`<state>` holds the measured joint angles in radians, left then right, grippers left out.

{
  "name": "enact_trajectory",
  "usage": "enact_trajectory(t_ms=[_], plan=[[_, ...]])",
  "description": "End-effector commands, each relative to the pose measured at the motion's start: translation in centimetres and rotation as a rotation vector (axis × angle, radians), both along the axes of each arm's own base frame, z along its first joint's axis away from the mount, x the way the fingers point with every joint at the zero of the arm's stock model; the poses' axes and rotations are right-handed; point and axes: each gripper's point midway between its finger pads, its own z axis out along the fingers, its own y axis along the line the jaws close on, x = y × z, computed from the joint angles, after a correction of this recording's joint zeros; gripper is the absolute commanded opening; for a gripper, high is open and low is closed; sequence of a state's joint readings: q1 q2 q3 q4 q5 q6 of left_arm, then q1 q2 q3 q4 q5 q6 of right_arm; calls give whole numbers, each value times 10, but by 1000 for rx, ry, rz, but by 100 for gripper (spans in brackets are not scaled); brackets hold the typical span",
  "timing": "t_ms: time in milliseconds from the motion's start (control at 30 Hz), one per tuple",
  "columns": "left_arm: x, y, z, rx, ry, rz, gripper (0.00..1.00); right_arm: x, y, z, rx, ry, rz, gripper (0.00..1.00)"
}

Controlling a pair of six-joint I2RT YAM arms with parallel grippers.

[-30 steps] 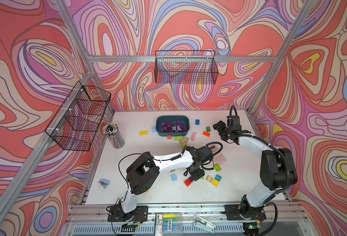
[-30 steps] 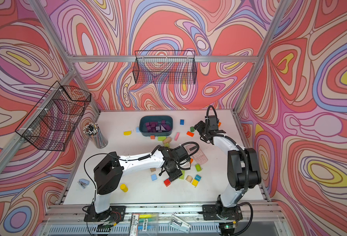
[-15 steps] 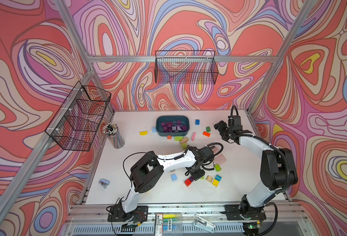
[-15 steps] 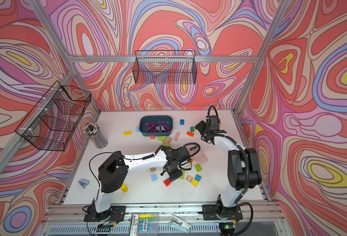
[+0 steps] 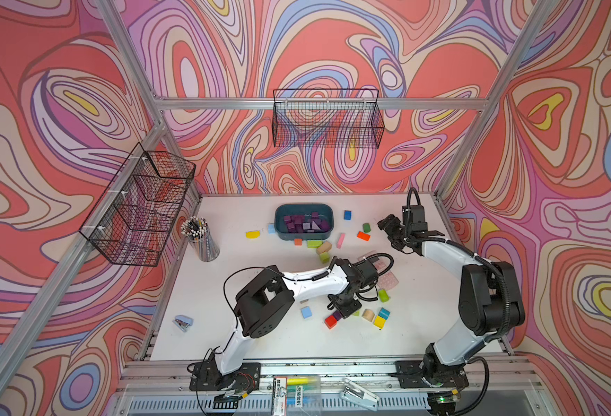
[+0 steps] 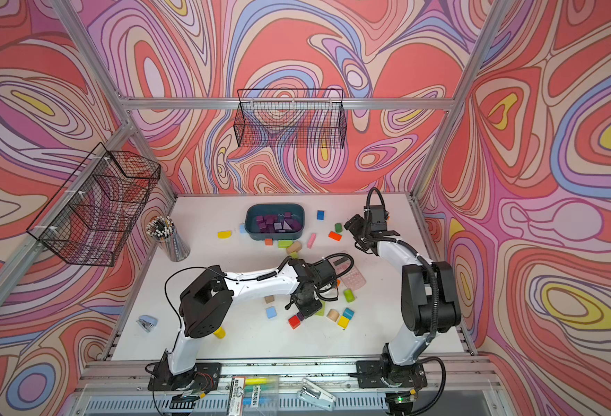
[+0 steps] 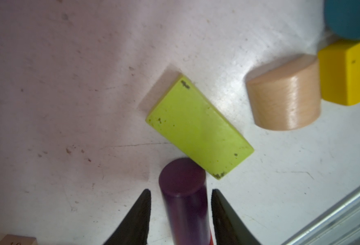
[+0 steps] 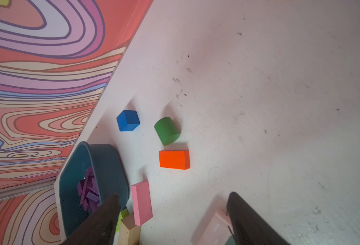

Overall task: Pick purple bricks into the storage bin
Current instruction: Pick up the building block from the center of the board.

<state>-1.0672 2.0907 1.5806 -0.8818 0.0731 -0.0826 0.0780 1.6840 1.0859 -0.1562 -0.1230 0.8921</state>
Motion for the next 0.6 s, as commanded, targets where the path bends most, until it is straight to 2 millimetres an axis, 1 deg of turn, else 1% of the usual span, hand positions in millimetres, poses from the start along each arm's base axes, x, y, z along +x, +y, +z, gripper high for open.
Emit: enact_trajectory(t_ms=[0,333,467,567], plan=[[-4,4,-2,35,36,9,48,-3,-4,9,2,-24,-11,83],[-3,5,-7,49,62,41,40,-2,-5,6,8,-22,-17,83],[-2,4,-6,45,59,51,34,-2,-7,5,7,-21,-19,83],[0,4,-3,32,48,61,32,-1,-7,6,2,-21,-16,83]])
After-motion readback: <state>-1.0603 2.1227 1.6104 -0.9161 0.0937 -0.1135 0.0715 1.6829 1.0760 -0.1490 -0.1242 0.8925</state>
